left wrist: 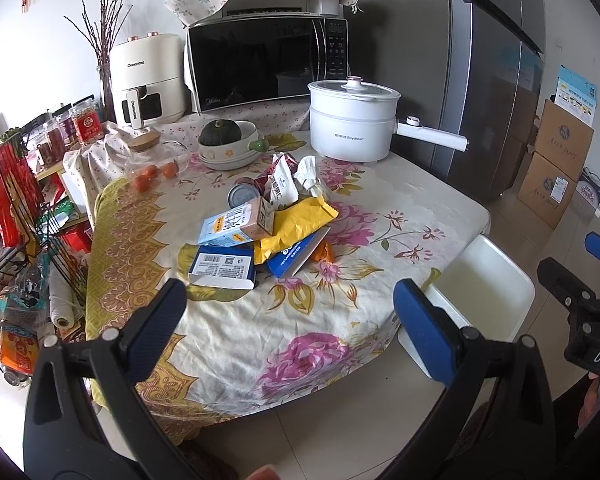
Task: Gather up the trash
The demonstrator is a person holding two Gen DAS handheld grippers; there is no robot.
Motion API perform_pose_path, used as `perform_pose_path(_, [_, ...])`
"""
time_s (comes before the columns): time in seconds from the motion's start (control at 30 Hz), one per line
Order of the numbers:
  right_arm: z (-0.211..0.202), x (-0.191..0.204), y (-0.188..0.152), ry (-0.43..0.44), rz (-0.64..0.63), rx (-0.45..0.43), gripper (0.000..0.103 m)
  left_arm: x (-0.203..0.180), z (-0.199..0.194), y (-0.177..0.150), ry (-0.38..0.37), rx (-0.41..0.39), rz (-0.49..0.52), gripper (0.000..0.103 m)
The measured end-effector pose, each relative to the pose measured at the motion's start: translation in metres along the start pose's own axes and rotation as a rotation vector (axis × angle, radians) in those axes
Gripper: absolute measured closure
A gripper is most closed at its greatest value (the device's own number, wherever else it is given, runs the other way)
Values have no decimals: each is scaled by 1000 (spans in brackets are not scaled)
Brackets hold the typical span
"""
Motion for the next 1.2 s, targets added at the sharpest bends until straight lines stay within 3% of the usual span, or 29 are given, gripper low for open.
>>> perform_pose_path(0.47, [3,-1,-1,4,-1,12,0,0,3,-4,1,11,9,0])
perform_pose_path(0.73, [8,0,15,67,10,26,0,4,14,7,-69,87,-5,0])
perform_pose_path(0.9, [31,6,38,165,4,110,0,10,32,22,-95,148,25,0])
perform_pose_path(1.2, [114,26,63,280,-6,273,0,66,96,37,-74,265,-113,0])
Point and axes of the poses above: each gripper's, at about its wrist camera, not at the fingertips, and z roughly the way its jaws point, x to its left, y to its top, the point moved 8 cm from there along z, roughly the way its jaws point, and after that the axes turned 6 degrees about -z, right-handed, at the moved point
